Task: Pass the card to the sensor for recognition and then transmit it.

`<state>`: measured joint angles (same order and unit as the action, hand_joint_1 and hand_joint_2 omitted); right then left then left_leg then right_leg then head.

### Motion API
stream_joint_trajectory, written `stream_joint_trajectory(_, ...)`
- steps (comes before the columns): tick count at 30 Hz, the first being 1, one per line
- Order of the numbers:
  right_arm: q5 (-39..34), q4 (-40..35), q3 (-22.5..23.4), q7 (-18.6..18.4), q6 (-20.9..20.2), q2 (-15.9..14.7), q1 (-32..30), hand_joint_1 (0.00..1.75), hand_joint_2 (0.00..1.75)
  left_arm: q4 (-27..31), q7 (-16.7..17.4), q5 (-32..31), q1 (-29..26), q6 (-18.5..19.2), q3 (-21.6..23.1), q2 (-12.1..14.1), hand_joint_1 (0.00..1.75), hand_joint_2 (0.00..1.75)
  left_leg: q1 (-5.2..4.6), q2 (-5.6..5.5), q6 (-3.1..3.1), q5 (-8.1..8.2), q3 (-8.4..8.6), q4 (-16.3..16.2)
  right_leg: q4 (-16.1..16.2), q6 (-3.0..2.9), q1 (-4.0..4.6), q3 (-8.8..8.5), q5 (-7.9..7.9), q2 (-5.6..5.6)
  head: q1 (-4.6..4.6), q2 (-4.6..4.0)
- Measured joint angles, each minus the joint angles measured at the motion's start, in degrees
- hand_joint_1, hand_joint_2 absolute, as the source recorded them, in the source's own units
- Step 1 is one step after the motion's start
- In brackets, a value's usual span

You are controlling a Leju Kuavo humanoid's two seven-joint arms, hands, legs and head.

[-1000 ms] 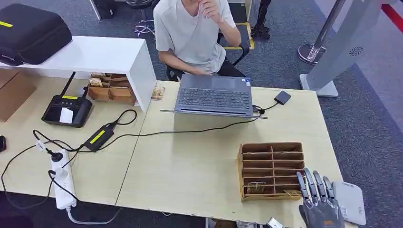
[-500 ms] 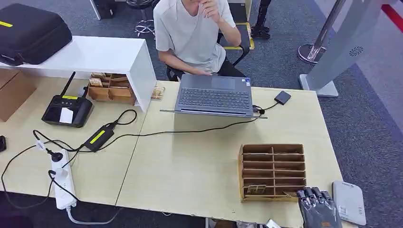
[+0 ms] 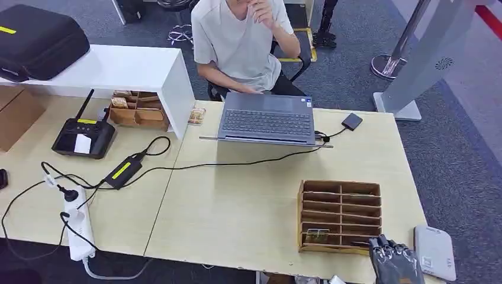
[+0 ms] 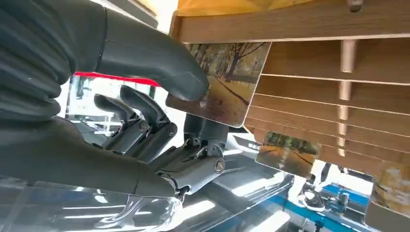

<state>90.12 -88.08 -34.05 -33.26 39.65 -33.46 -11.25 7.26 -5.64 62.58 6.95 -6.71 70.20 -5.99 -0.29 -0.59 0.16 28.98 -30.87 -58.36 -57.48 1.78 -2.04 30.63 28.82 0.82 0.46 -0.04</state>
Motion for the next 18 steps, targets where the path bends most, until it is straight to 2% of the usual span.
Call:
stream_joint_trajectory(5,0.0,-1.4,3.7,5.2,0.0,2.3,-2.8,1.75,1.75,0.0,-3.0,0.0,-0.6,-0.5,0.0,0.0,0.0,1.75,0.0,0.0,0.0,0.0,-0.01,0.0,0.0,0.0,0.0,0.04,0.0,-0.01,-0.02,0.0)
stream_joint_trajectory(12,0.0,-3.0,11.0,14.0,0.0,5.4,-5.5,1.75,1.75,0.0,-2.8,0.0,-0.7,-2.1,0.4,0.0,0.0,1.75,0.0,0.05,0.0,0.0,-0.02,0.0,0.0,0.0,-0.01,0.02,-0.01,-0.02,0.0,0.0)
stream_joint_trajectory(13,0.0,-3.6,12.3,15.8,0.0,5.8,-5.7,1.75,1.75,0.0,-2.8,0.0,-0.7,-2.1,0.8,0.0,0.0,1.75,0.0,0.05,0.0,0.0,-0.01,0.0,0.0,-0.01,-0.01,0.01,-0.01,-0.02,-0.02,0.0)
stream_joint_trajectory(16,0.0,-7.0,18.1,24.9,0.0,7.9,-6.2,1.75,1.75,0.0,-2.7,-0.2,-0.6,-2.0,1.8,0.0,0.0,1.75,0.0,0.06,-0.01,-0.01,0.0,0.0,0.0,-0.01,-0.01,0.01,-0.03,-0.03,0.0,0.0)
stream_joint_trajectory(18,0.0,-9.2,21.8,29.5,0.0,9.6,-6.0,1.75,1.75,0.0,-2.6,-0.2,-0.5,-1.9,2.2,0.0,0.0,1.75,0.01,0.06,-0.02,-0.02,0.0,0.0,0.0,-0.01,0.0,0.0,-0.03,-0.03,0.0,0.0)
